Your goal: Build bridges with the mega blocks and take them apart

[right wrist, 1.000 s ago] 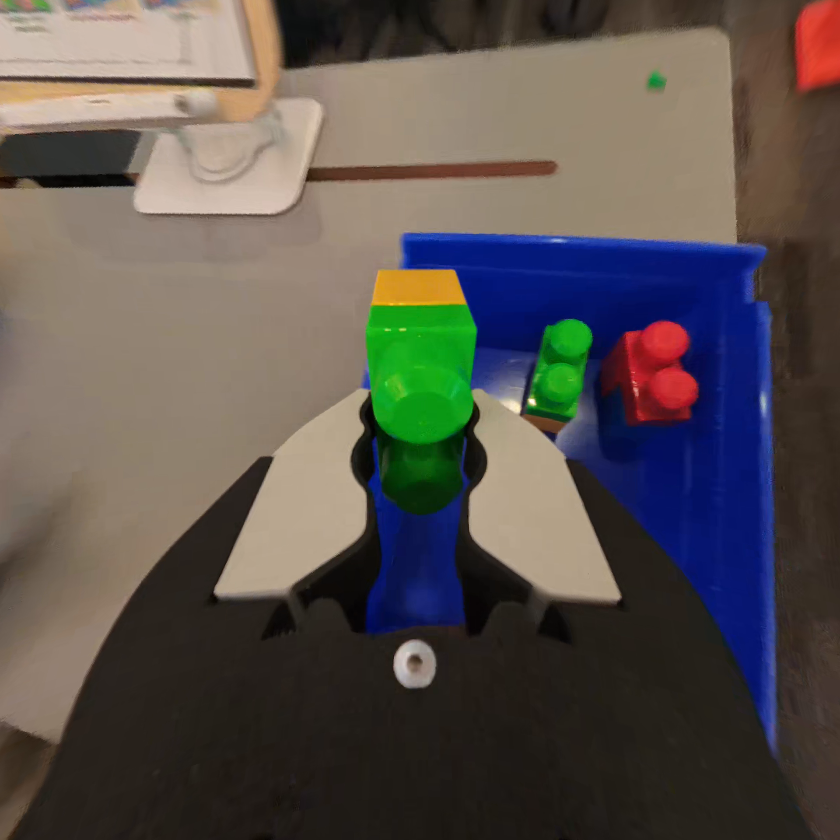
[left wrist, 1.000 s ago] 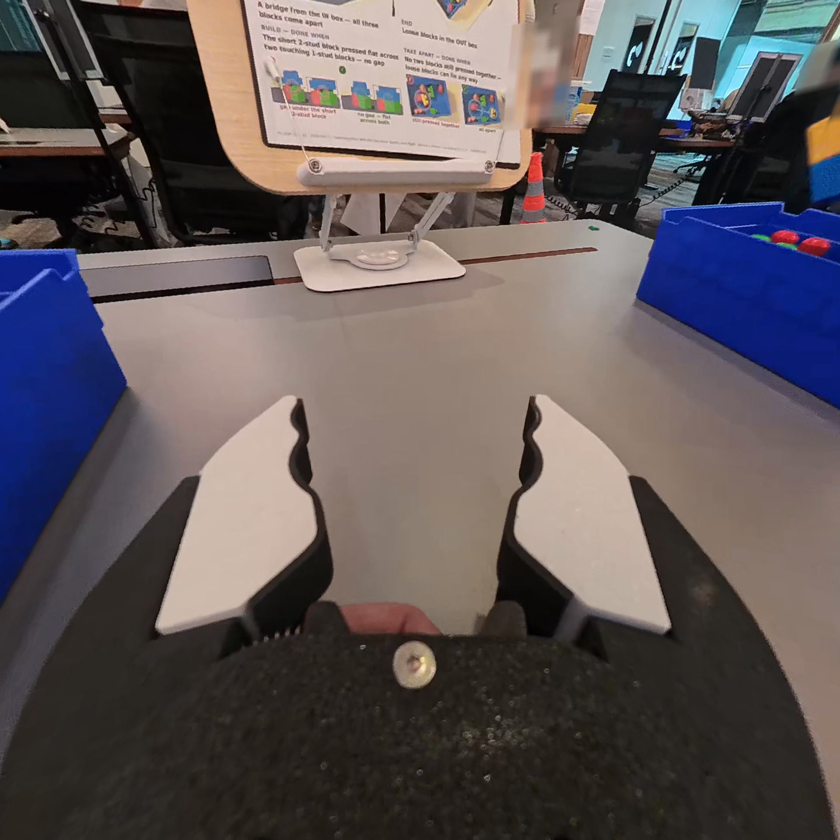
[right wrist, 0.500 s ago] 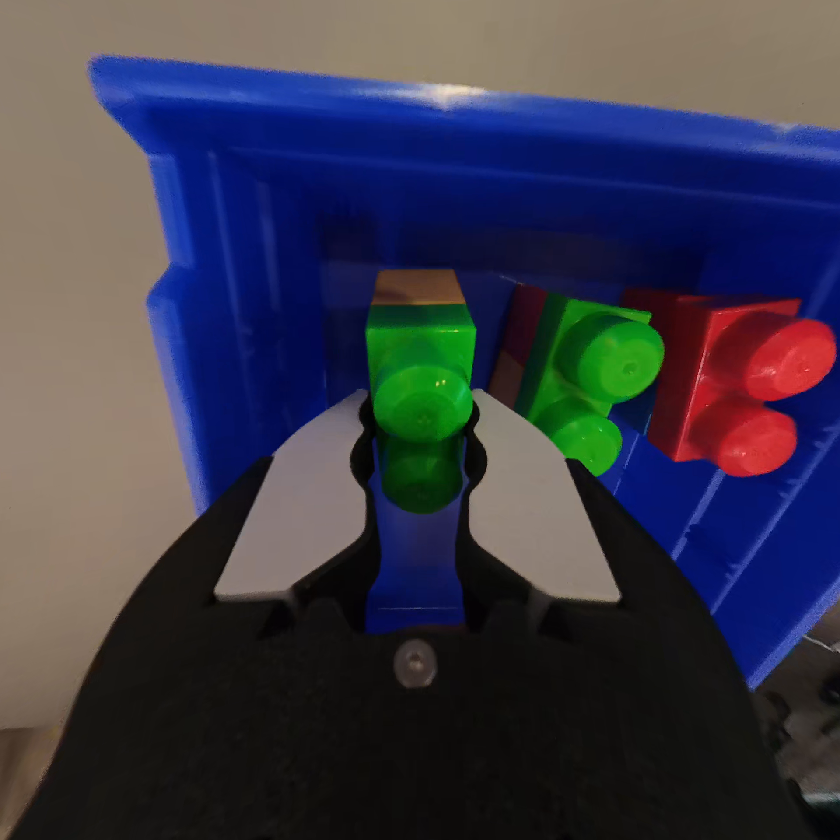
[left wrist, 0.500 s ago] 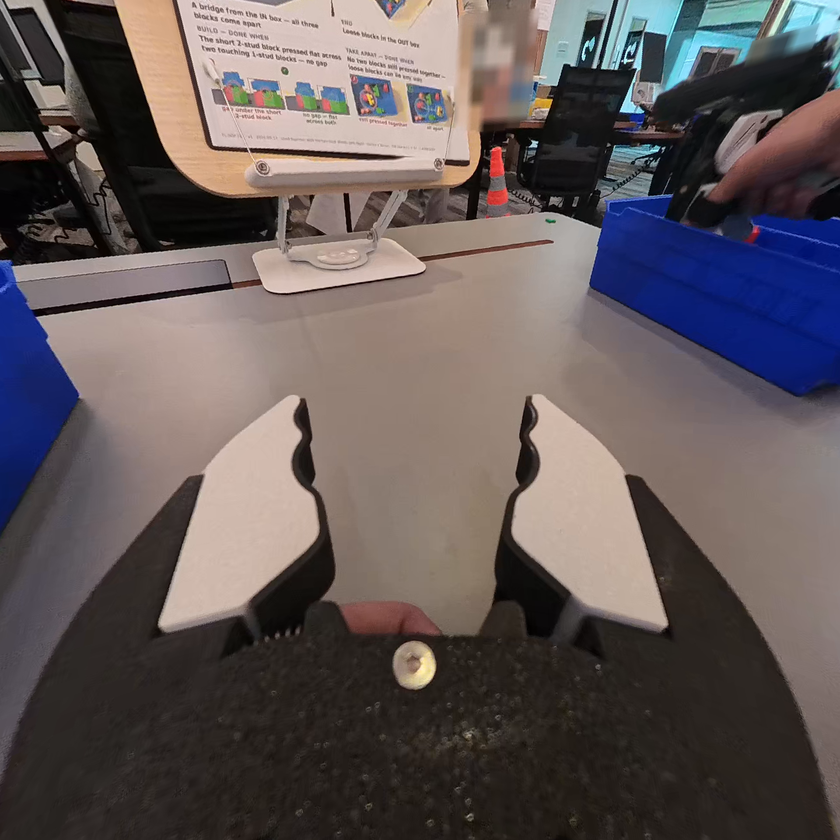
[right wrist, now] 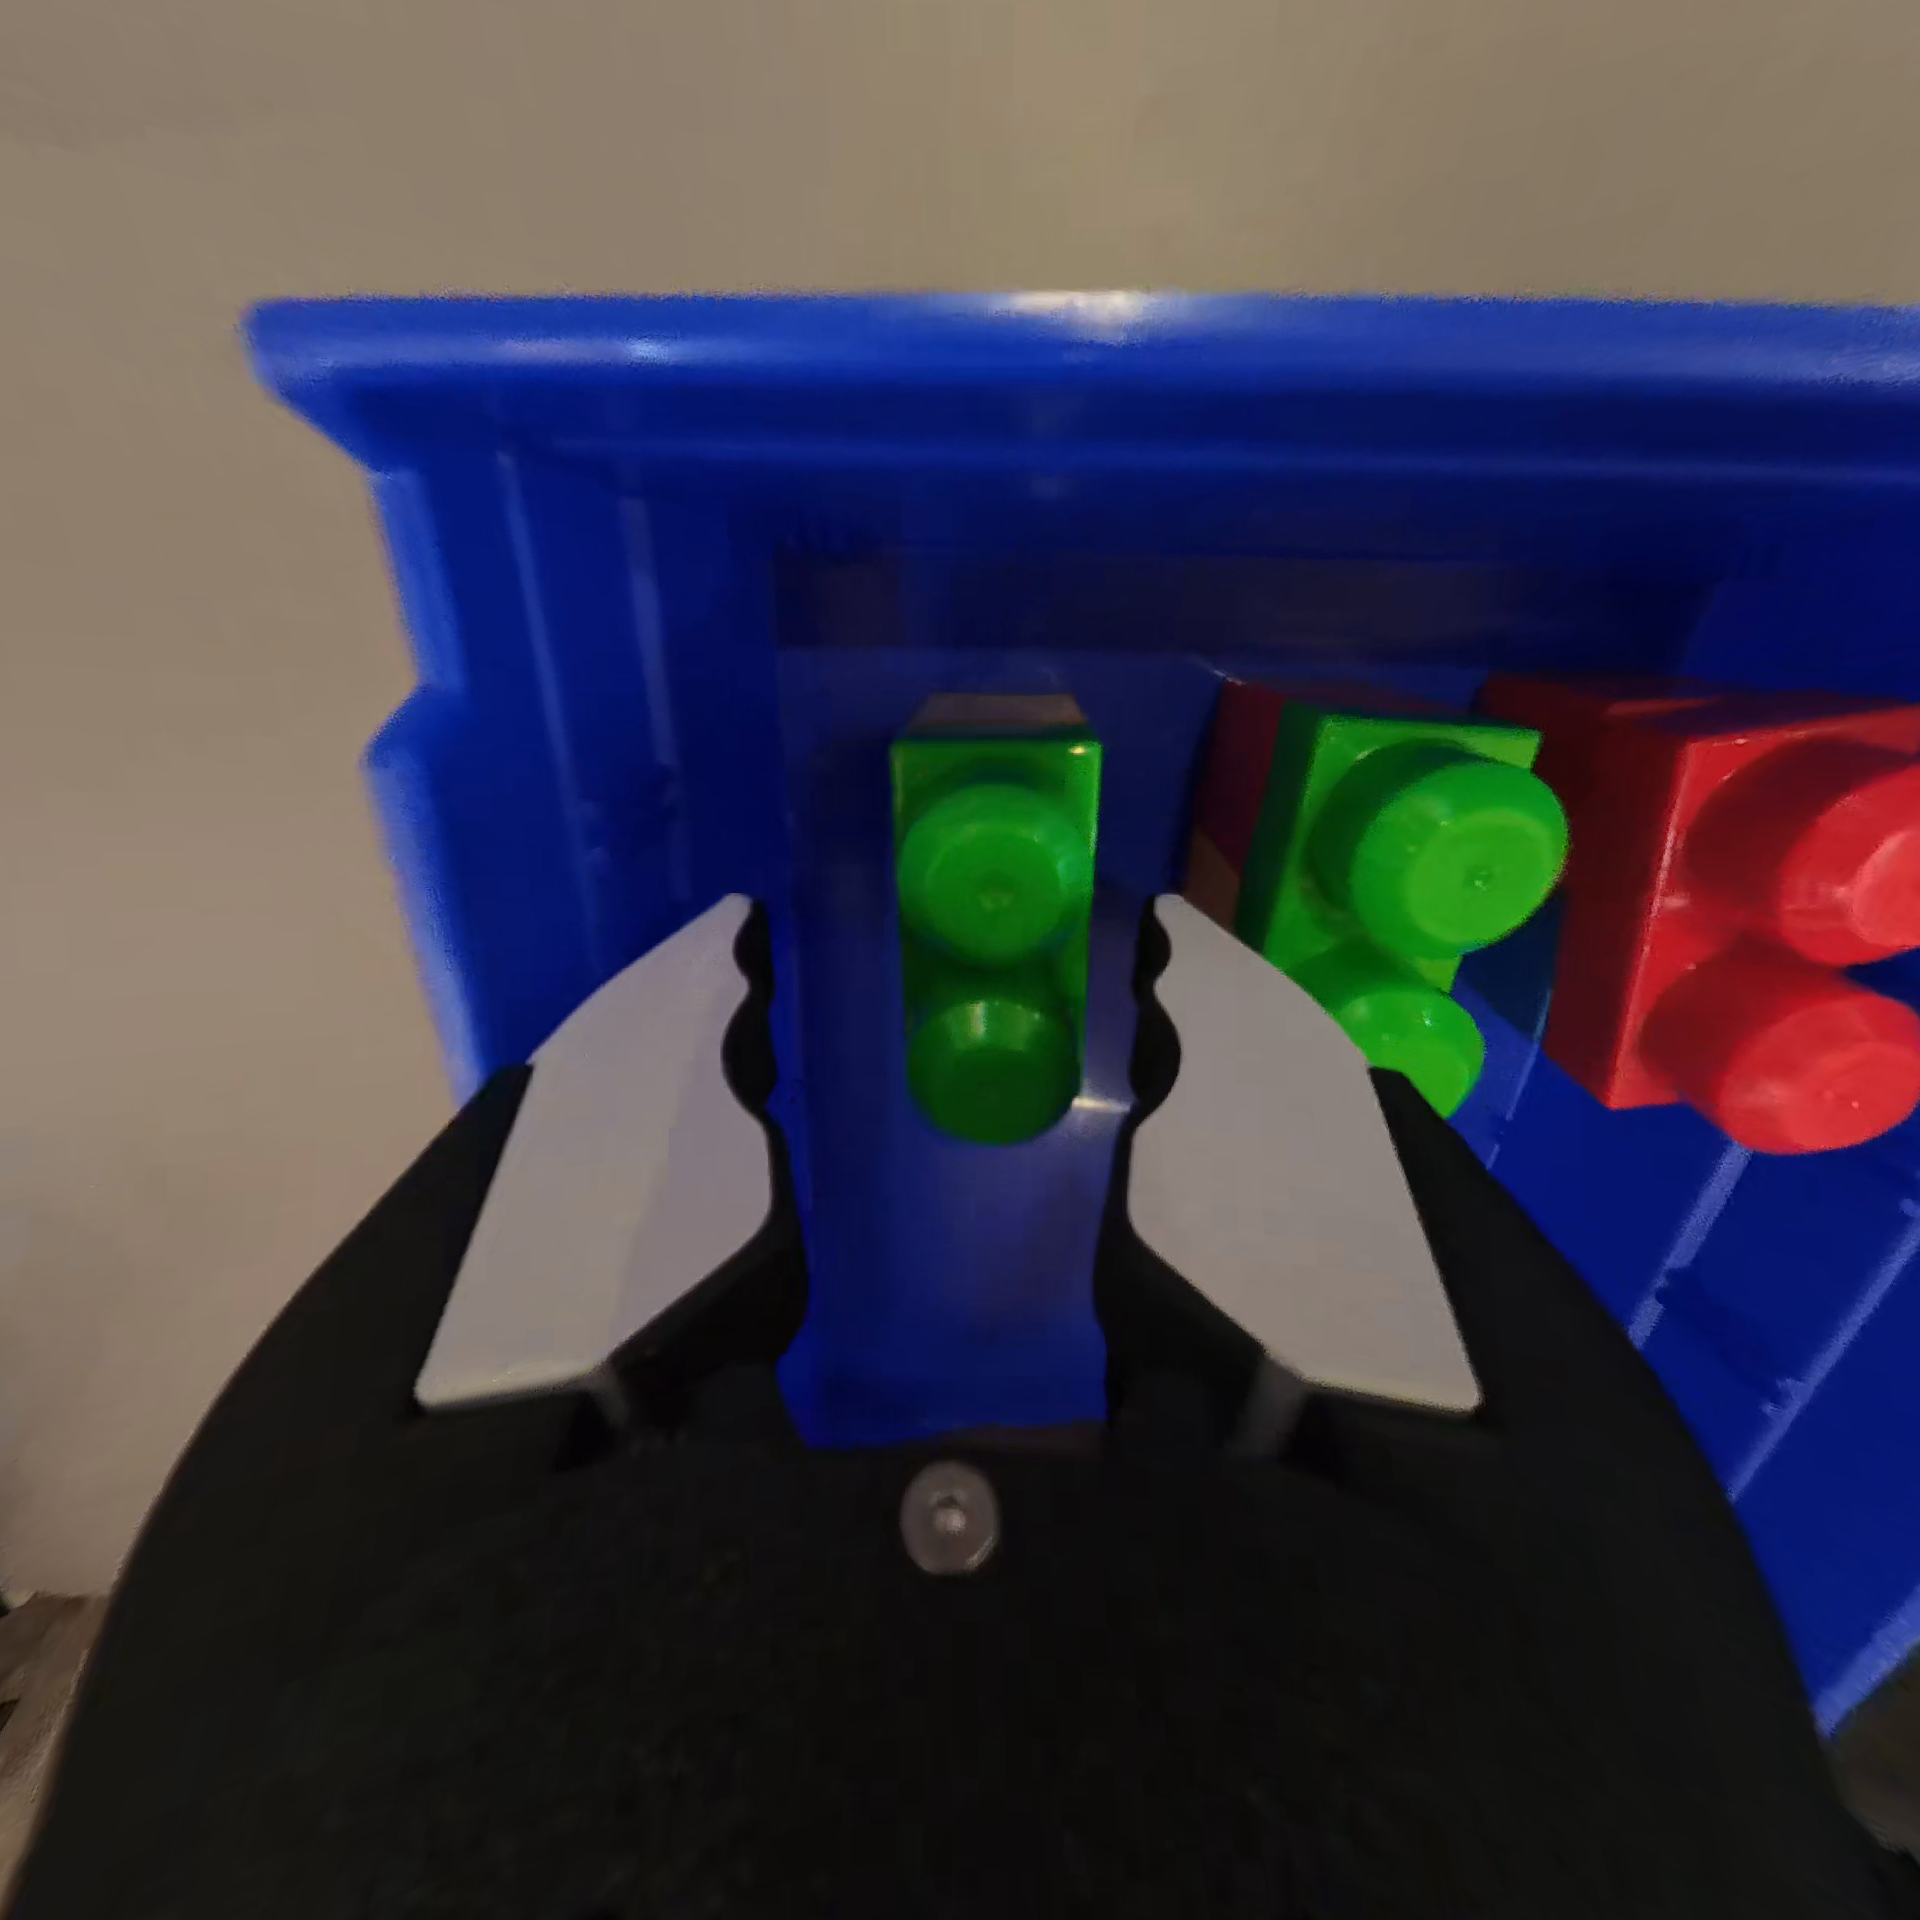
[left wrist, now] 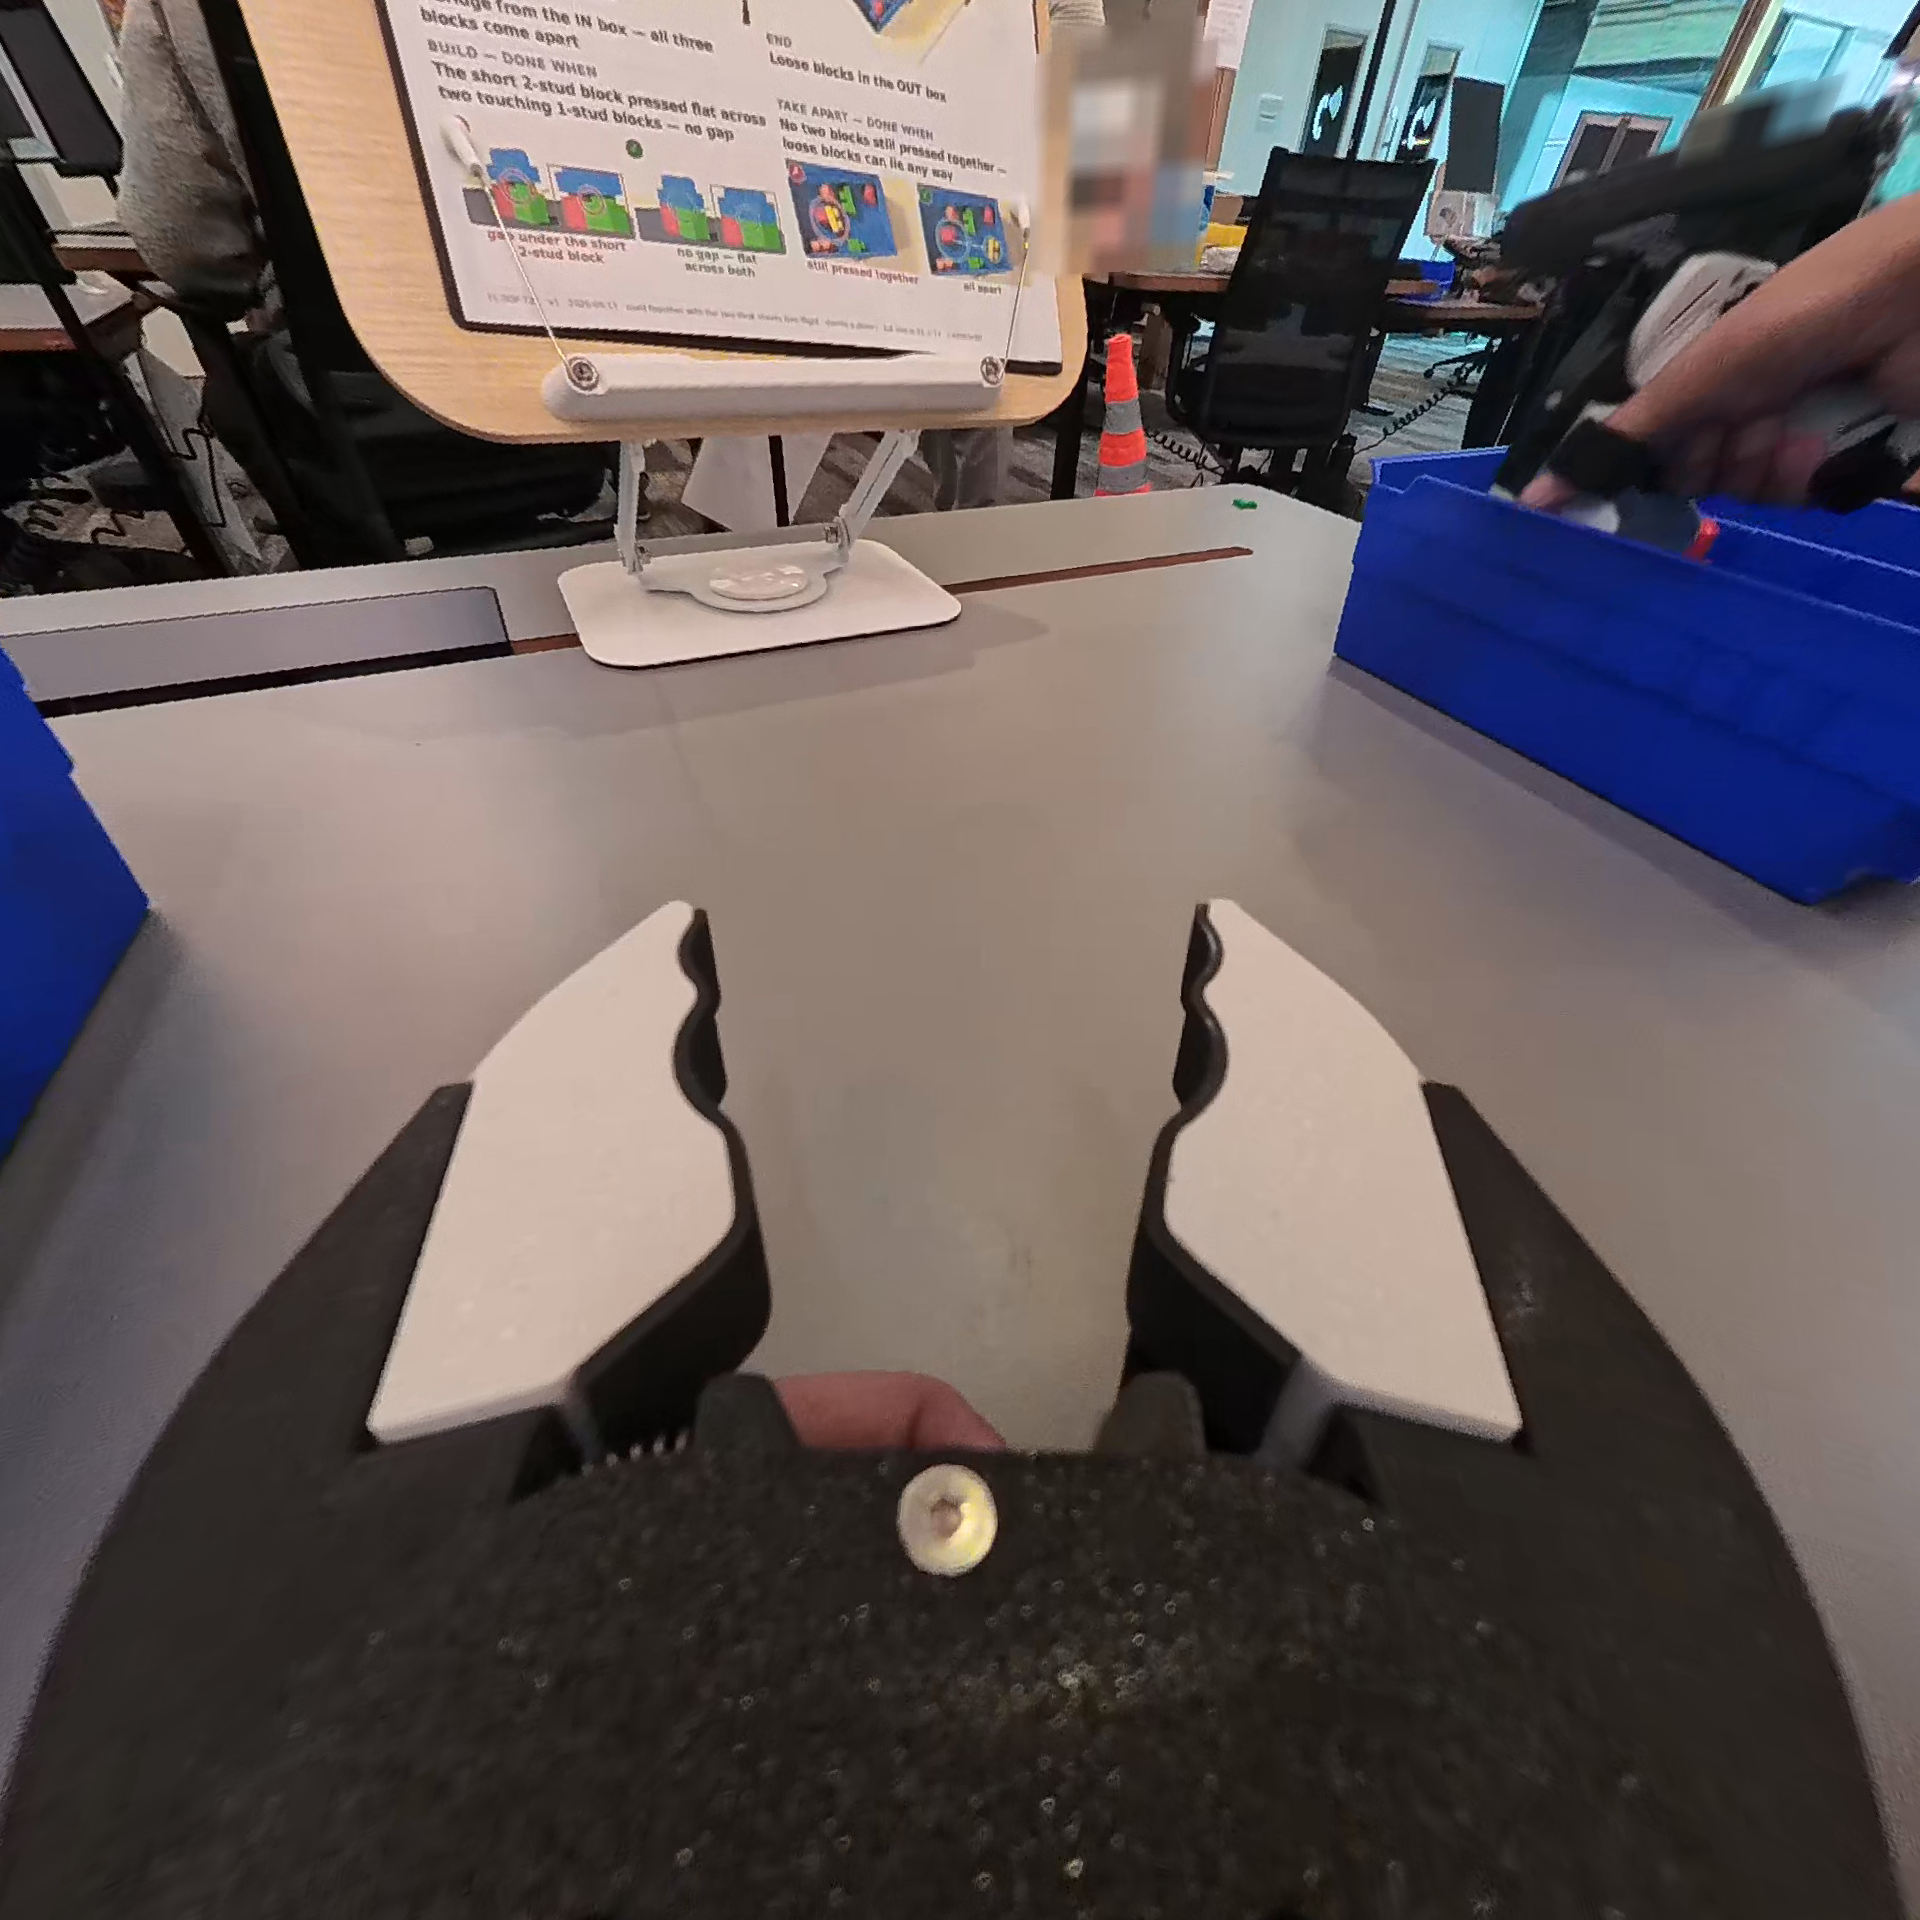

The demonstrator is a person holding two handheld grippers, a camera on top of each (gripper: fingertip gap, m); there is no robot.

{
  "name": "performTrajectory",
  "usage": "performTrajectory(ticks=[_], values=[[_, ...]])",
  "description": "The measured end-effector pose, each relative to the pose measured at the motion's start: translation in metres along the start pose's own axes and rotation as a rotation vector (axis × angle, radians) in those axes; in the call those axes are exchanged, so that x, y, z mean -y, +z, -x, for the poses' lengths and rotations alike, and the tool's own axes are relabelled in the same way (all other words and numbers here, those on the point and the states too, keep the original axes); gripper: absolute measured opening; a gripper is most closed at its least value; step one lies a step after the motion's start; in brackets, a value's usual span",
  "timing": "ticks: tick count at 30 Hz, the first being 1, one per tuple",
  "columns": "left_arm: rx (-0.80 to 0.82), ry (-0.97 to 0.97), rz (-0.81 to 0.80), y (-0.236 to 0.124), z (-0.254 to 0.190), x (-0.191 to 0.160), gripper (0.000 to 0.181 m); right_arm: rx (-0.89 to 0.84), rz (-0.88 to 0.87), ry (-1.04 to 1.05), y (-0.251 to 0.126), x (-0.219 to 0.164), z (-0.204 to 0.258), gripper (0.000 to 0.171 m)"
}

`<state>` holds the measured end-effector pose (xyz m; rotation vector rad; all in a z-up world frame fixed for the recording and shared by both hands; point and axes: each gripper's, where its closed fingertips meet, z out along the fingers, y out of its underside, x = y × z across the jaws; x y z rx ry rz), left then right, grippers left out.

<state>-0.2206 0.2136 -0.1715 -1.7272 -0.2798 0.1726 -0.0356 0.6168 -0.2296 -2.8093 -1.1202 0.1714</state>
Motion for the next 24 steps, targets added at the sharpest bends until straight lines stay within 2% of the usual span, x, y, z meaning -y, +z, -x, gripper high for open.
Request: performTrajectory(ticks=[3, 5, 7, 10, 12, 14, 16, 20, 22, 24], values=[[-0.004, 0.014, 0.001, 0.0, 0.0, -0.002, 0.085, -0.004, -0.128, -0.053, -0.047, 0.011, -0.004, 0.065], [0.007, 0.017, -0.015, 0.0, 0.004, 0.0, 0.085, -0.012, -0.296, -0.113, -0.1, 0.017, -0.002, 0.065], [0.022, 0.015, -0.032, -0.002, 0.012, 0.005, 0.084, -0.073, -0.549, -0.214, -0.166, 0.016, 0.007, 0.065], [0.071, 0.021, -0.05, -0.004, 0.029, 0.011, 0.085, -0.13, -0.939, -0.36, -0.24, -0.017, 0.046, 0.074], [0.108, 0.02, -0.064, -0.006, 0.04, 0.013, 0.086, -0.18, -1.179, -0.433, -0.261, -0.05, 0.074, 0.078], [0.143, 0.03, -0.074, -0.008, 0.048, 0.015, 0.086, -0.199, -1.355, -0.482, -0.257, -0.083, 0.104, 0.073], [0.179, 0.053, -0.096, -0.011, 0.052, 0.018, 0.086, -0.155, -1.436, -0.469, -0.232, -0.11, 0.133, 0.077], [0.236, 0.059, -0.084, -0.017, 0.055, 0.014, 0.085, -0.015, -1.433, -0.411, -0.156, -0.141, 0.184, 0.086], [0.249, -0.013, -0.068, -0.019, 0.056, 0.007, 0.084, 0.006, -1.375, -0.408, -0.117, -0.147, 0.202, 0.087], [0.255, -0.087, -0.035, -0.02, 0.053, -0.002, 0.083, 0.096, -1.284, -0.387, -0.085, -0.153, 0.221, 0.089]])
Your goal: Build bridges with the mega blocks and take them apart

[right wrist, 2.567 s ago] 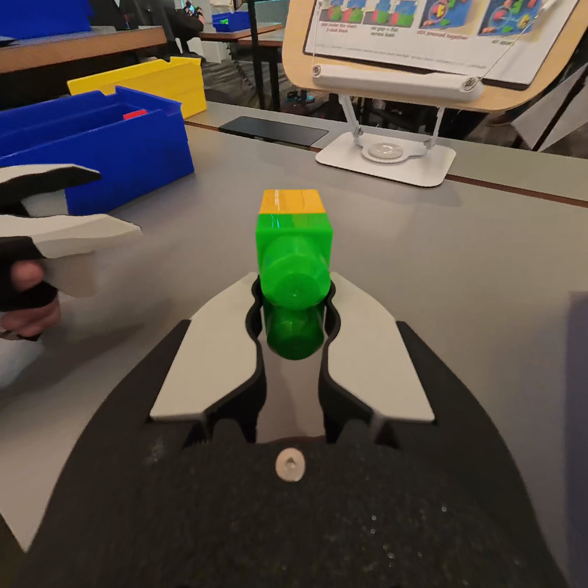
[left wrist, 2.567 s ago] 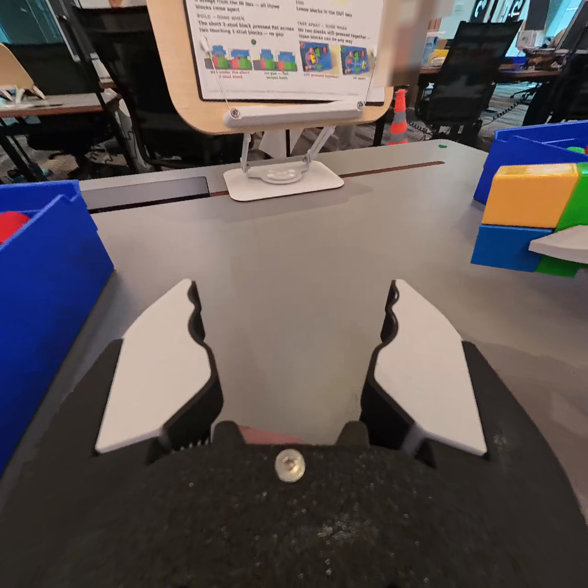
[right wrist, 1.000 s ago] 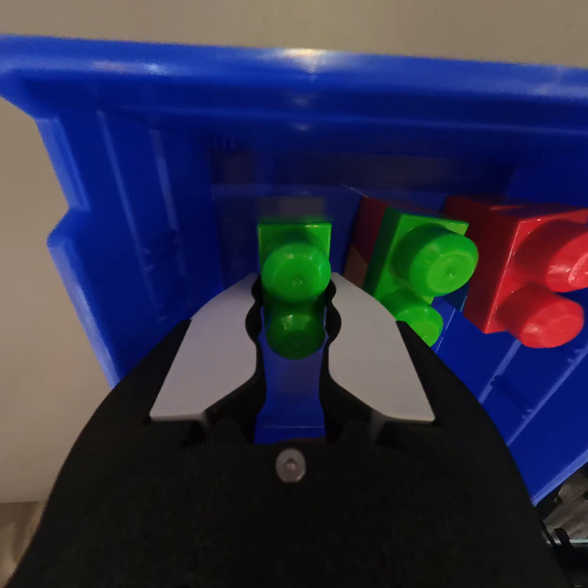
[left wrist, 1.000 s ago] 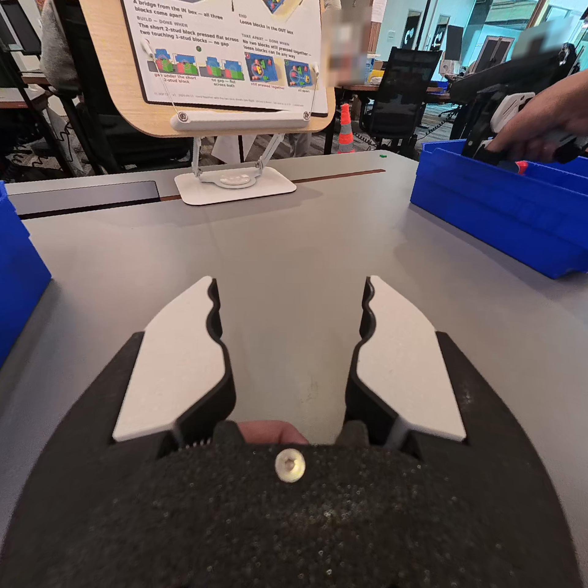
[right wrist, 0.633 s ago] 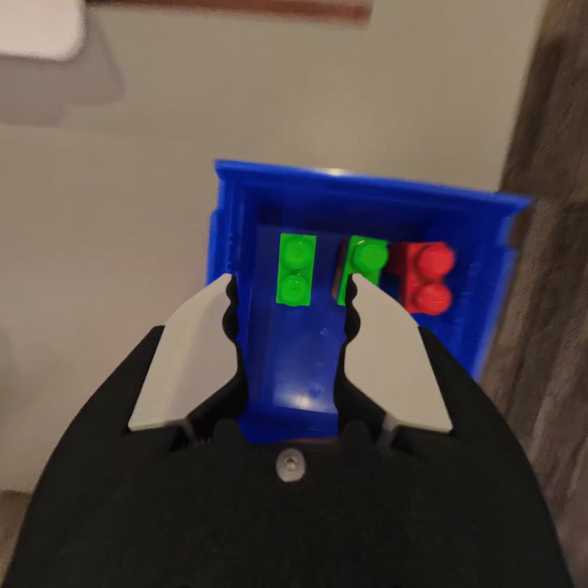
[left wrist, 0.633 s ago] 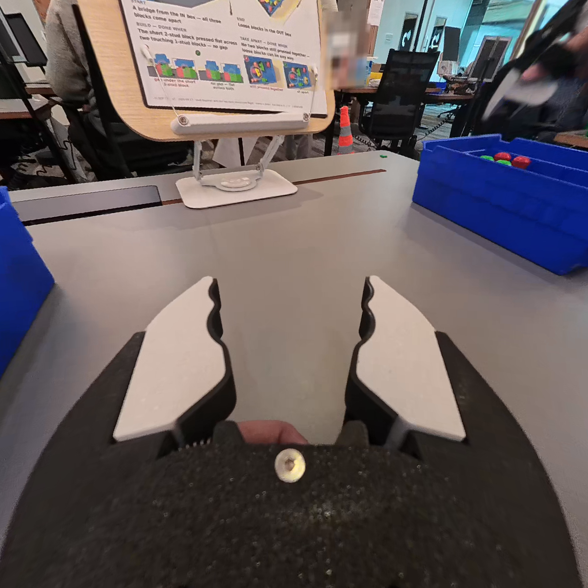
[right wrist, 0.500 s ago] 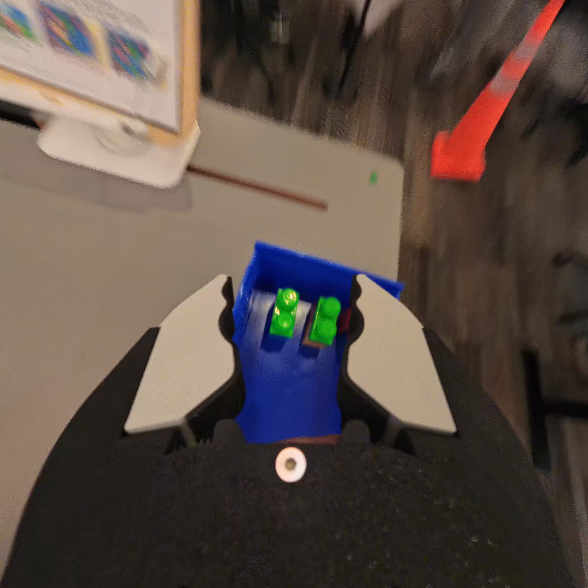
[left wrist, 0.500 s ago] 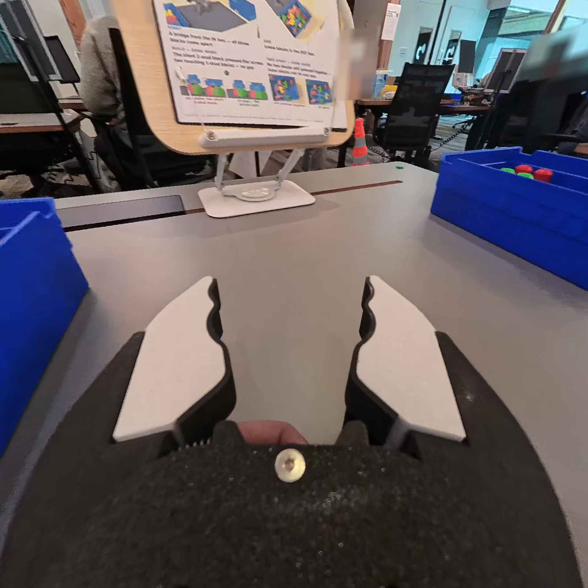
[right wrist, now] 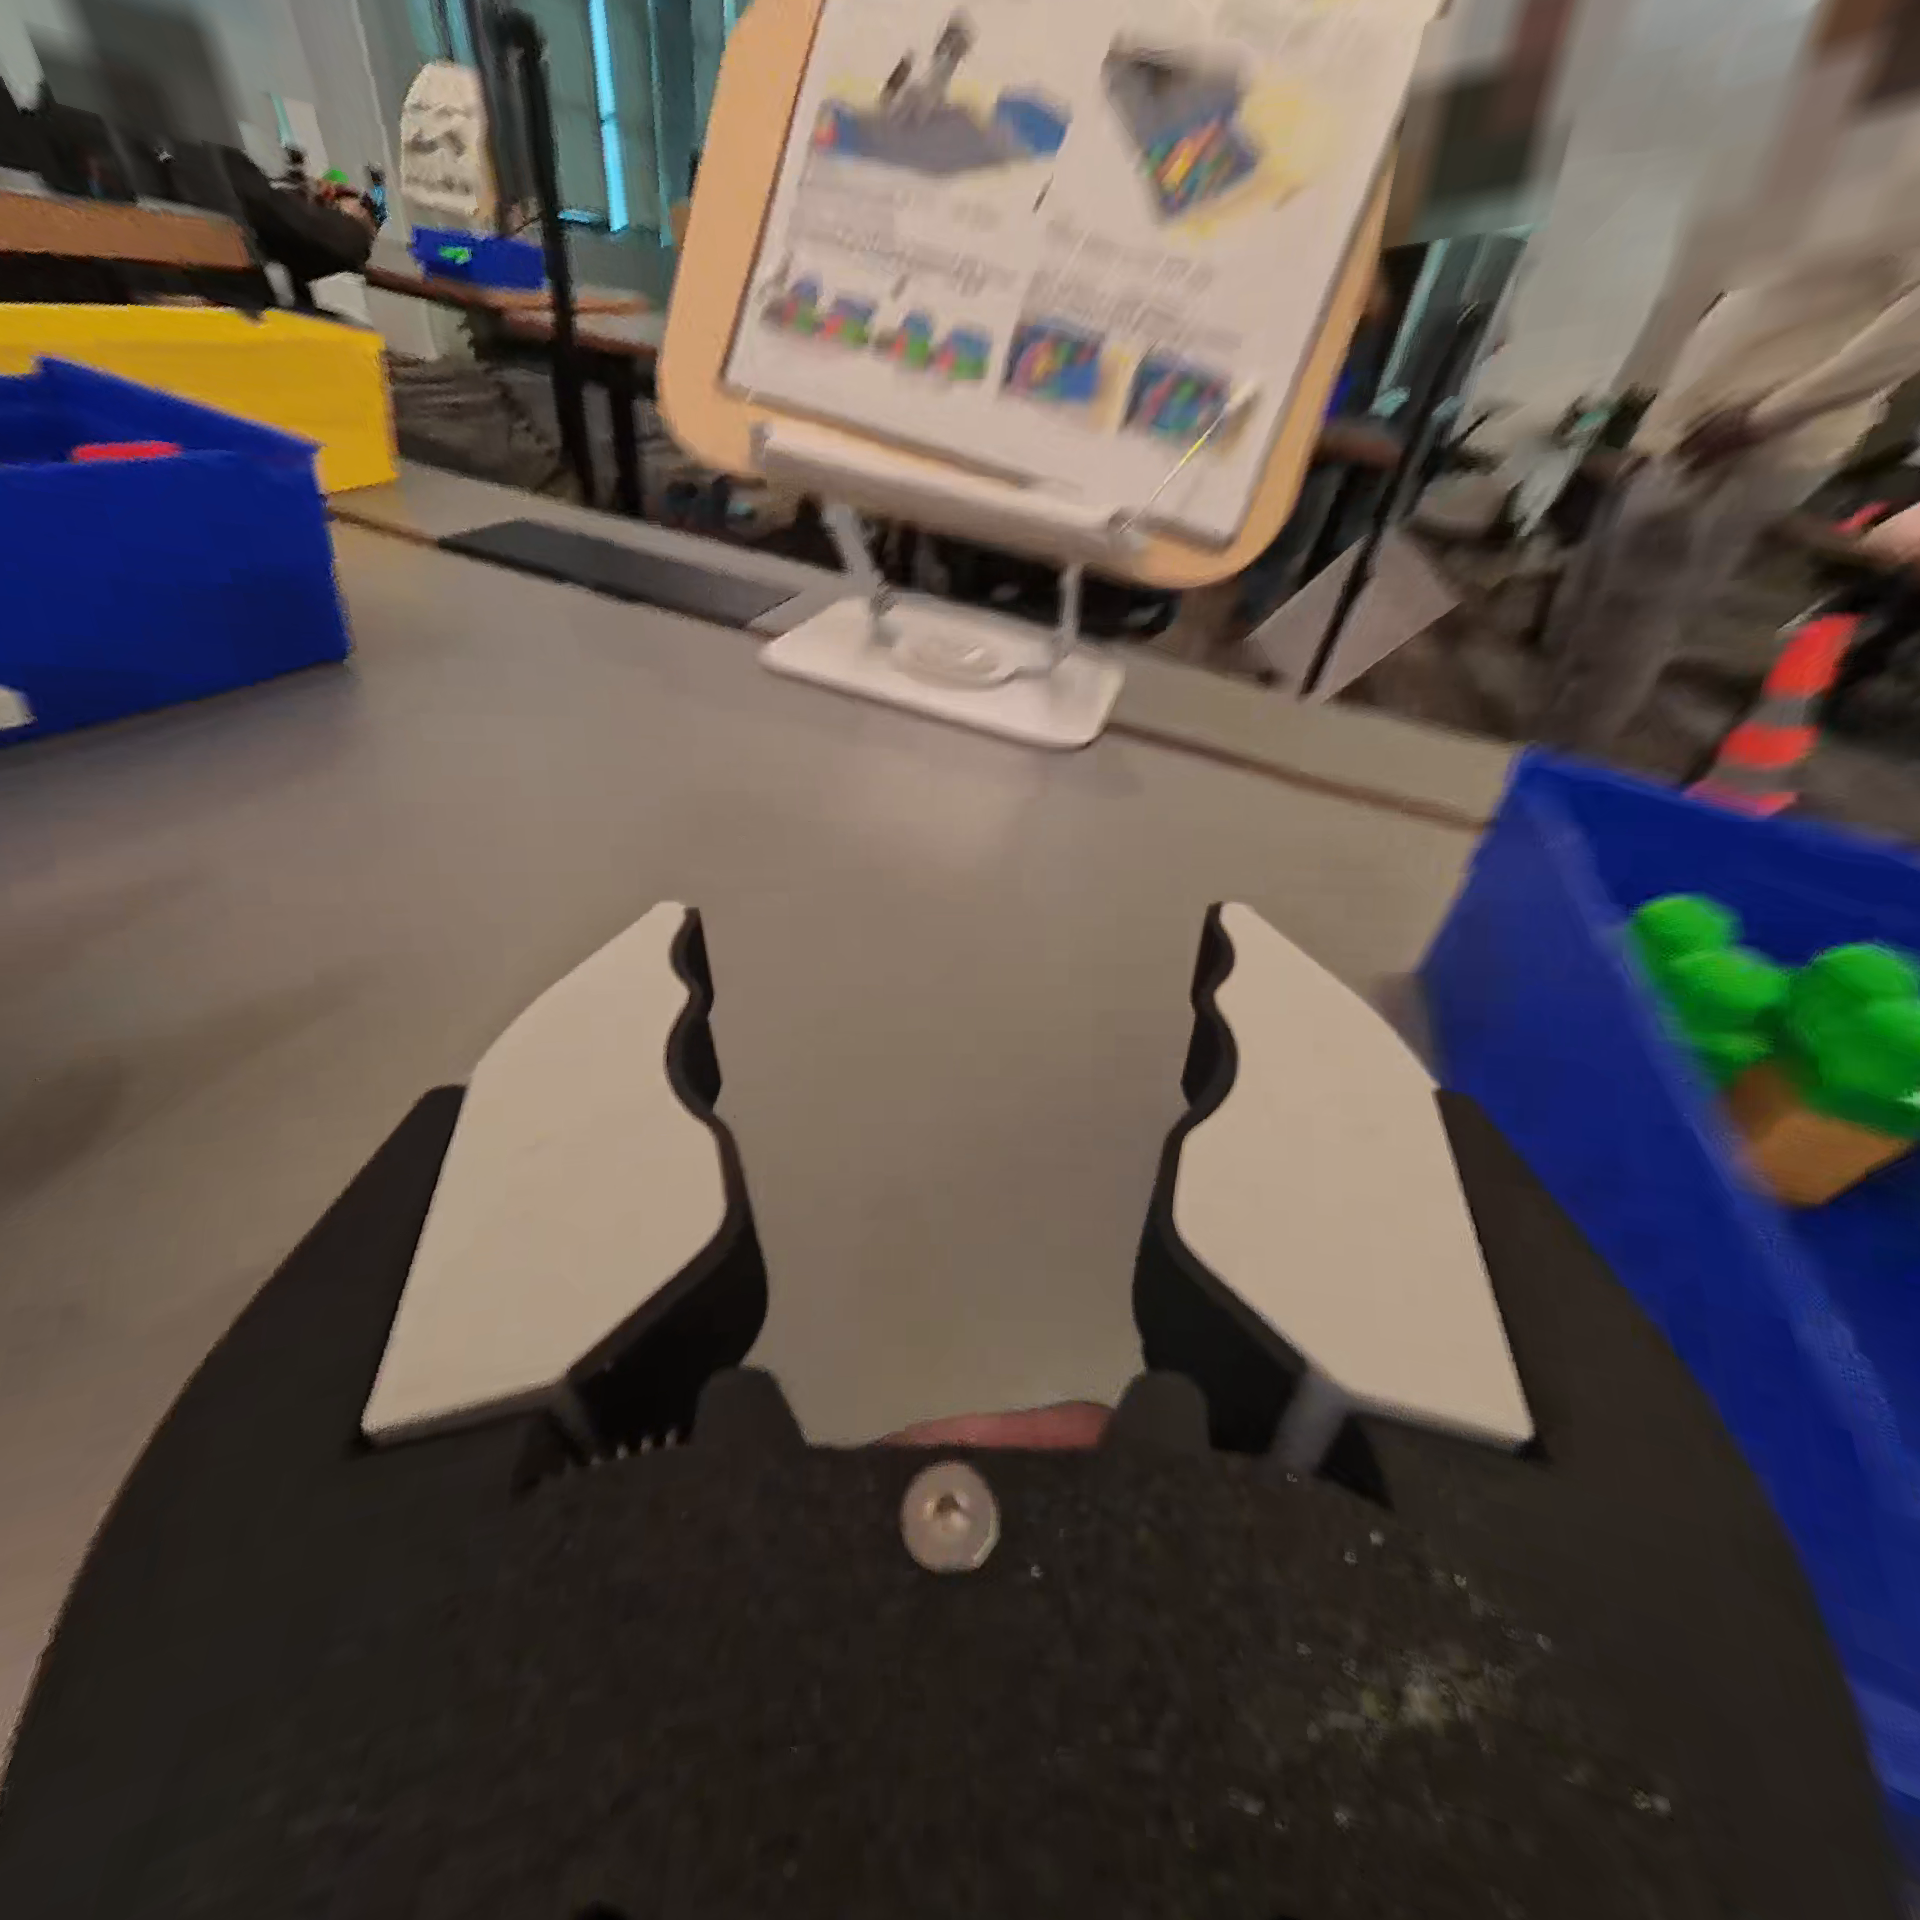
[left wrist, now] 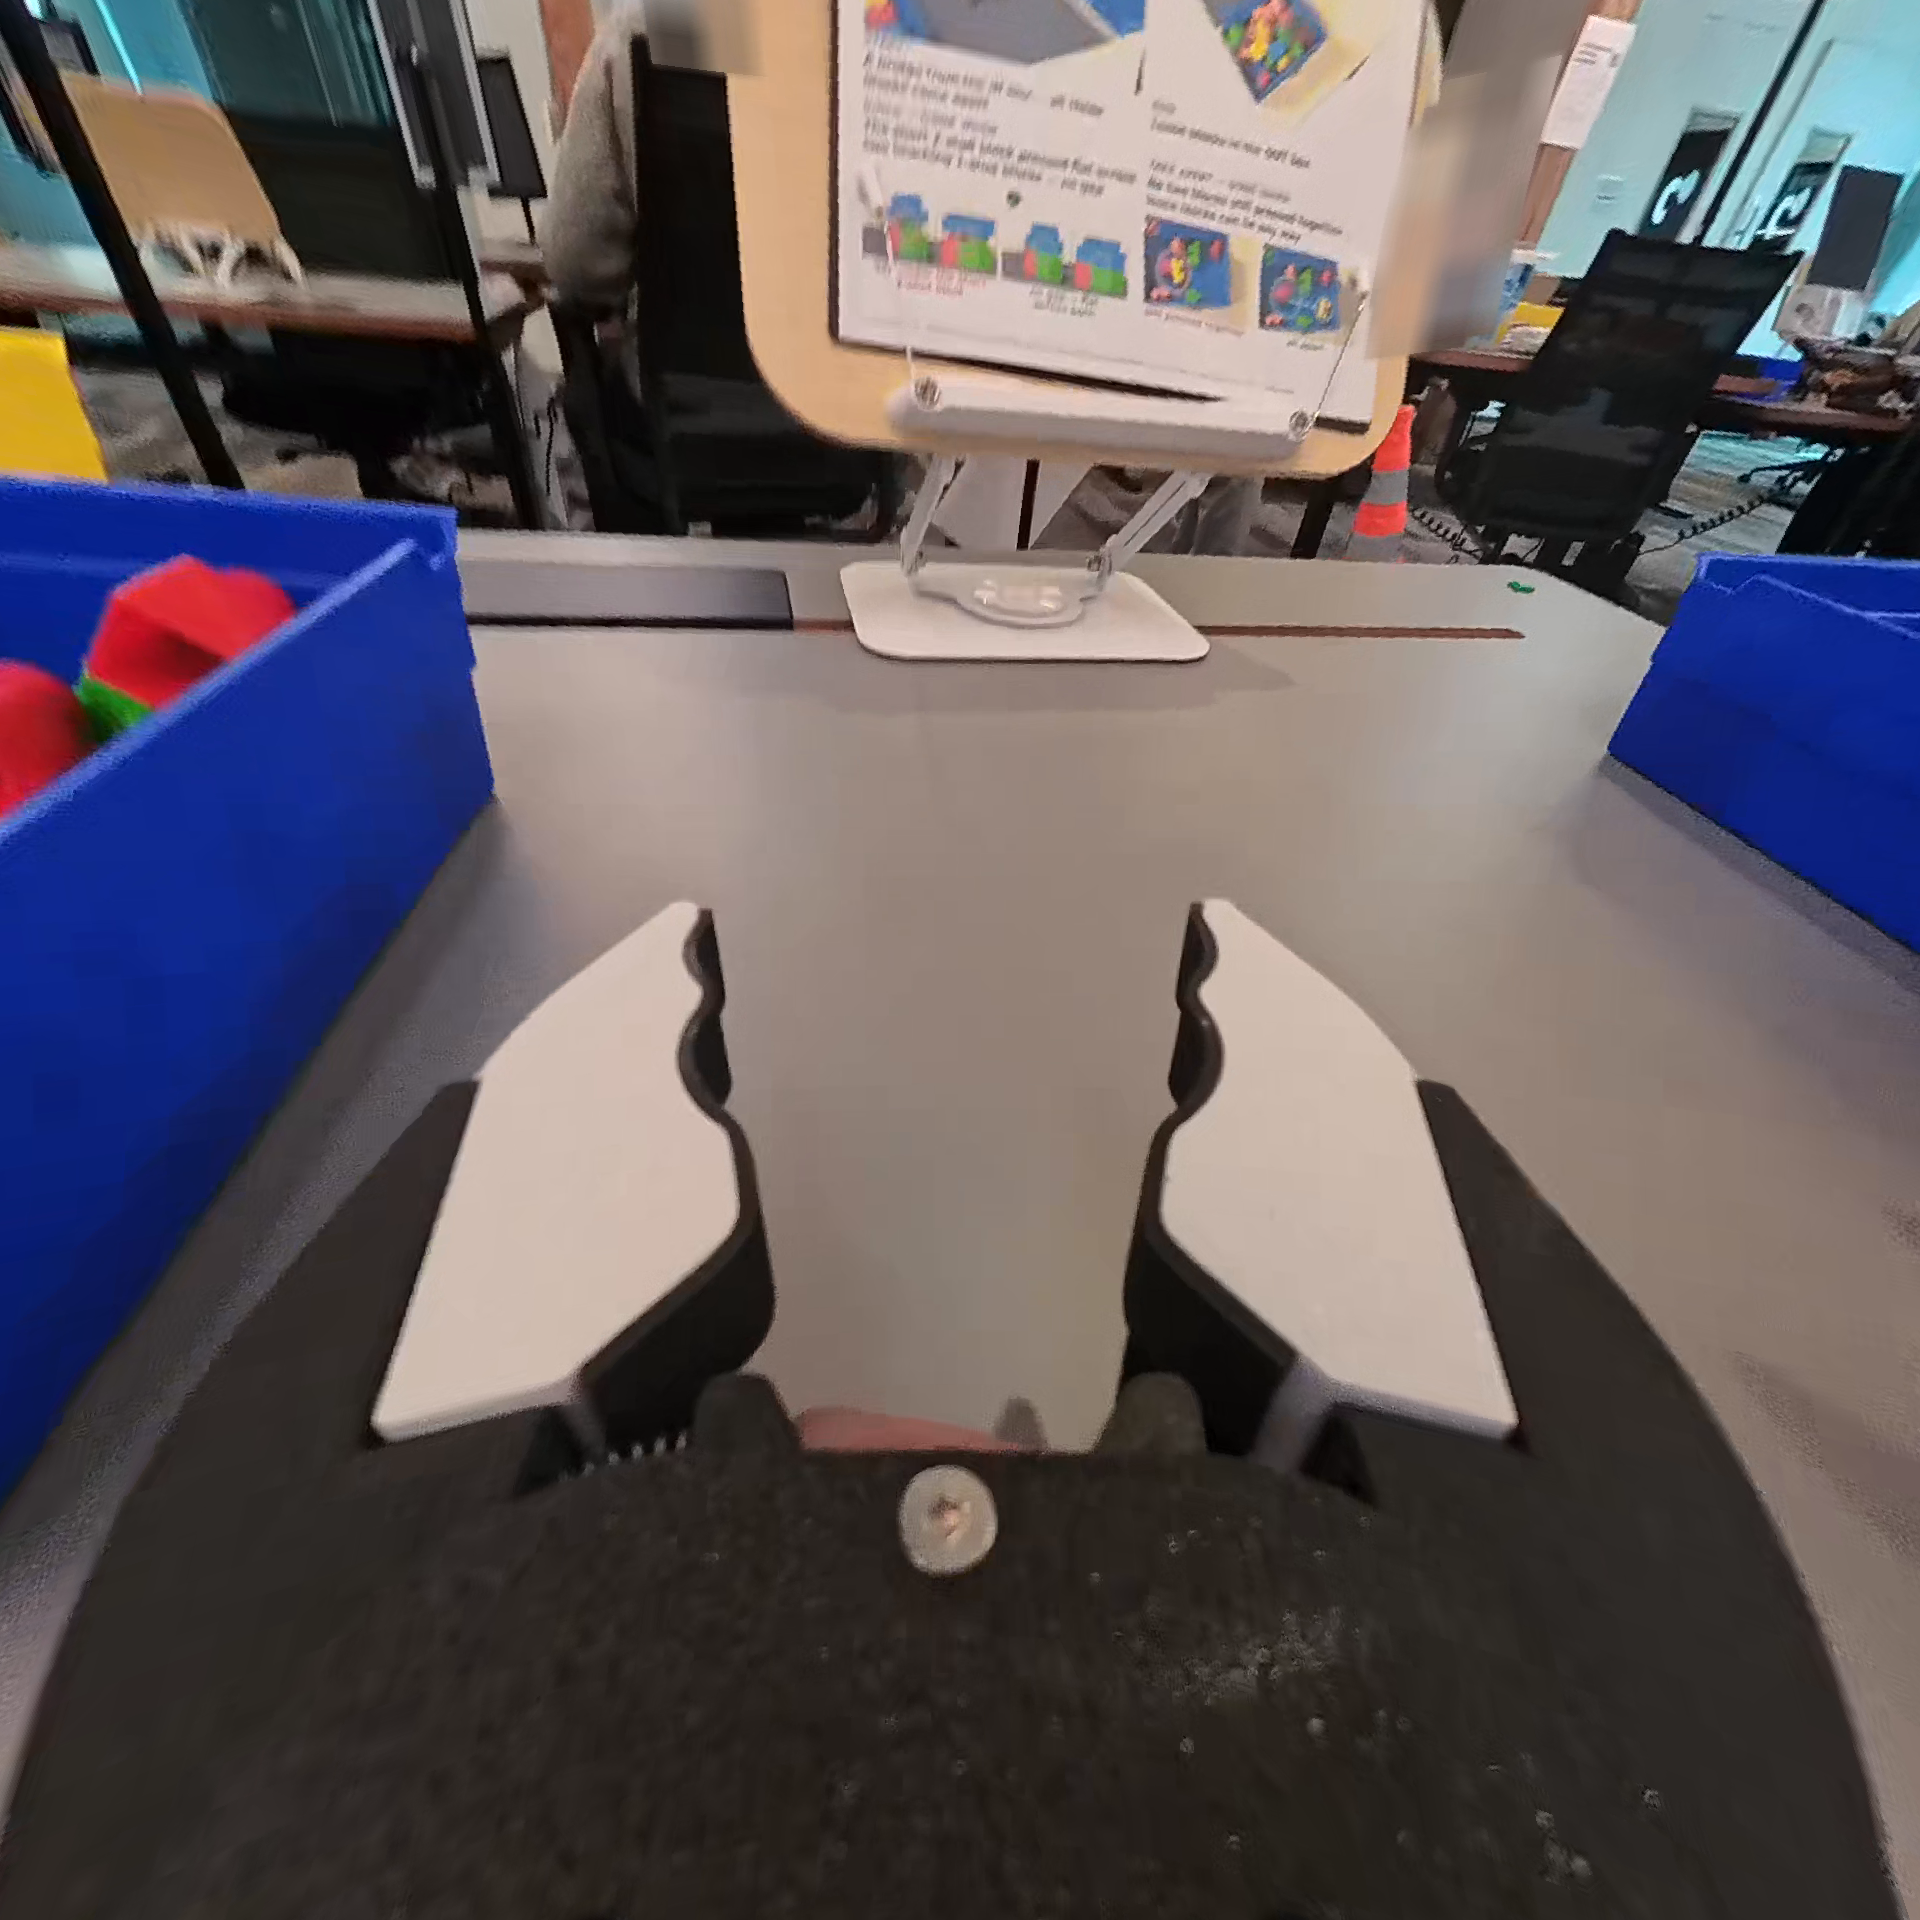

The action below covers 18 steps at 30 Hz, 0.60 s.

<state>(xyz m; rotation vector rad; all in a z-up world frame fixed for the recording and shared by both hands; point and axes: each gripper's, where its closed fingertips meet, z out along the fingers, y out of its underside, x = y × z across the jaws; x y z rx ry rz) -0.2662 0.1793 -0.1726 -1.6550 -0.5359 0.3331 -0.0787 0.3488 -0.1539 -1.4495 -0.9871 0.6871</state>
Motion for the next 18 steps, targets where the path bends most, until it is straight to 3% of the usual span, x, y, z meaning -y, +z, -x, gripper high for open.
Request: performTrajectory(ticks=[8, 18], values=[[0.064, 0.045, 0.053, 0.004, -0.004, -0.01, 0.082, 0.038, 0.136, 0.138, 0.015, -0.037, 0.0, 0.091], [0.064, 0.053, 0.062, 0.005, -0.004, -0.011, 0.081, 0.062, 0.155, 0.111, 0.014, -0.041, 0.005, 0.09]])
